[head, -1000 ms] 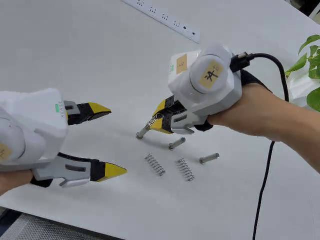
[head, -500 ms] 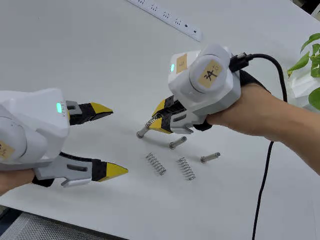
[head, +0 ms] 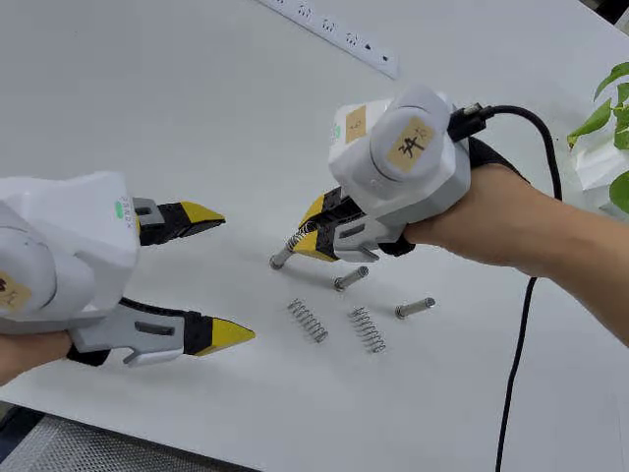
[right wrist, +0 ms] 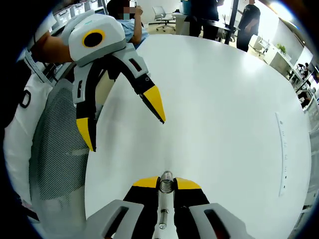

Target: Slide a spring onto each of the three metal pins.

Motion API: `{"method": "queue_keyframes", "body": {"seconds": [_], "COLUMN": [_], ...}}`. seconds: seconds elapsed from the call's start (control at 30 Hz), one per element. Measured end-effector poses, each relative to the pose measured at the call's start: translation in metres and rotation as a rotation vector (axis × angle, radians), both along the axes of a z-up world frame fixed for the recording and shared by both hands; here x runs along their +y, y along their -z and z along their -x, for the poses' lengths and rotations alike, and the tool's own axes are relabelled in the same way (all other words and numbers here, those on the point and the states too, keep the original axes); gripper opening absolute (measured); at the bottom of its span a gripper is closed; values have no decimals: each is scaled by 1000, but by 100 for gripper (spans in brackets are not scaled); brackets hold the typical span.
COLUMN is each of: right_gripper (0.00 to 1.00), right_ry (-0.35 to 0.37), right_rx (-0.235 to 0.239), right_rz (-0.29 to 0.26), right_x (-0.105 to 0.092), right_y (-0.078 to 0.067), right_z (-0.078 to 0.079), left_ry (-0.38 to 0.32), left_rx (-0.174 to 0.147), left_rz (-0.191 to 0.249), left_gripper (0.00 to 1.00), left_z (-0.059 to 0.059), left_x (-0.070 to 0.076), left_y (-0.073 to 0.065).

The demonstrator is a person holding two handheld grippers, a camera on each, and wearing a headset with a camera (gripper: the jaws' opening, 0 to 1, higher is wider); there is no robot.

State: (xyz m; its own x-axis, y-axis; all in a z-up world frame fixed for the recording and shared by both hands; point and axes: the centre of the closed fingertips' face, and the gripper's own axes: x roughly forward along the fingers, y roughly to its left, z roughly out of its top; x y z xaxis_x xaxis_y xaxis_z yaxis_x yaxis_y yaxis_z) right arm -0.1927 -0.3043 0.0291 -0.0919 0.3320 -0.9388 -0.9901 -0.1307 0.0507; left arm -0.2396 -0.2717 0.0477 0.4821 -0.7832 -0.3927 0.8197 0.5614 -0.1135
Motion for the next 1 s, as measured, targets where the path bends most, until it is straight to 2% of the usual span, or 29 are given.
{"method": "queue_keyframes", "body": {"seconds": [1.0], "right_gripper": [7], "right_ry": [-3], "right_rx": [5], "right_rz": [3], "right_x": [1], "right_y": [16], "right_z": [2], "left_ry": [-5], "left_rx": [14], "left_rz": [19], "left_gripper": [62], "left_z": [-1], "left_x": [-1], "left_y": [3]}}
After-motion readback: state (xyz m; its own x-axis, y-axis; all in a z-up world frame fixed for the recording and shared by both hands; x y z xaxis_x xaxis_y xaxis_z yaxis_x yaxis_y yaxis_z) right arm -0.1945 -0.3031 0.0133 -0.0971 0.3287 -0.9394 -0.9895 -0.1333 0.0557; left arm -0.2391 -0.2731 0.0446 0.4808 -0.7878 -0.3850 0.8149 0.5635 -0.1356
